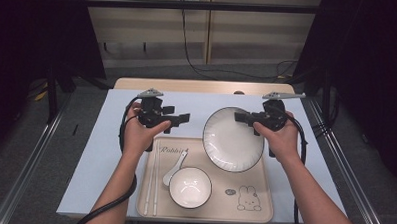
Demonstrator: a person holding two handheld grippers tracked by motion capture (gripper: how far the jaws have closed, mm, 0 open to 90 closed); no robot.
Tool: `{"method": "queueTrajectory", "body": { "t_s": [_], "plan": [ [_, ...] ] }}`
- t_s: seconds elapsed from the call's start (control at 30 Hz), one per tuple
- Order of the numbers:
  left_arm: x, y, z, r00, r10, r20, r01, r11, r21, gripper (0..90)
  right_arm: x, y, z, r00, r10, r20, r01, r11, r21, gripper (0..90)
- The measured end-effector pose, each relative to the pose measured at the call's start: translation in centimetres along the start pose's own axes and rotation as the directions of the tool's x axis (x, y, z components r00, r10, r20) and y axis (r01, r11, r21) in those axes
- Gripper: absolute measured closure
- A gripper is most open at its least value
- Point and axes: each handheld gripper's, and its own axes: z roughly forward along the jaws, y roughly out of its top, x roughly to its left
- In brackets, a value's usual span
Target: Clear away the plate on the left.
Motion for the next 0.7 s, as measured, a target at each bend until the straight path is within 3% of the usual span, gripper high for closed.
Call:
{"method": "queueTrajectory", "body": {
  "t_s": [0.27,0.3,0.4,0.7],
  "plan": [
    [1.2,-1.5,-0.9,0.9991,0.0,-0.043,0.0,0.9999,0.013,15.4,-0.1,-0.5,0.2,0.9992,-0.021,0.034,0.02,0.999,0.031,80.9],
    [1.3,-1.7,-1.0,0.9989,-0.017,-0.045,0.018,0.9998,0.002,15.3,-0.1,-0.6,0.2,0.9991,-0.019,0.037,0.018,0.999,0.031,80.9],
    [1.5,-2.2,-1.3,0.9981,-0.021,-0.058,0.021,0.9998,0.001,13.1,-0.3,-1.0,0.3,0.9992,-0.013,0.037,0.012,1.0,0.021,80.9],
    [2.5,-3.6,-1.8,0.9952,-0.003,-0.098,0.005,0.9998,0.019,10.3,-0.4,-2.0,0.7,0.9988,-0.009,0.049,0.008,1.0,0.025,80.8]
  ]
}}
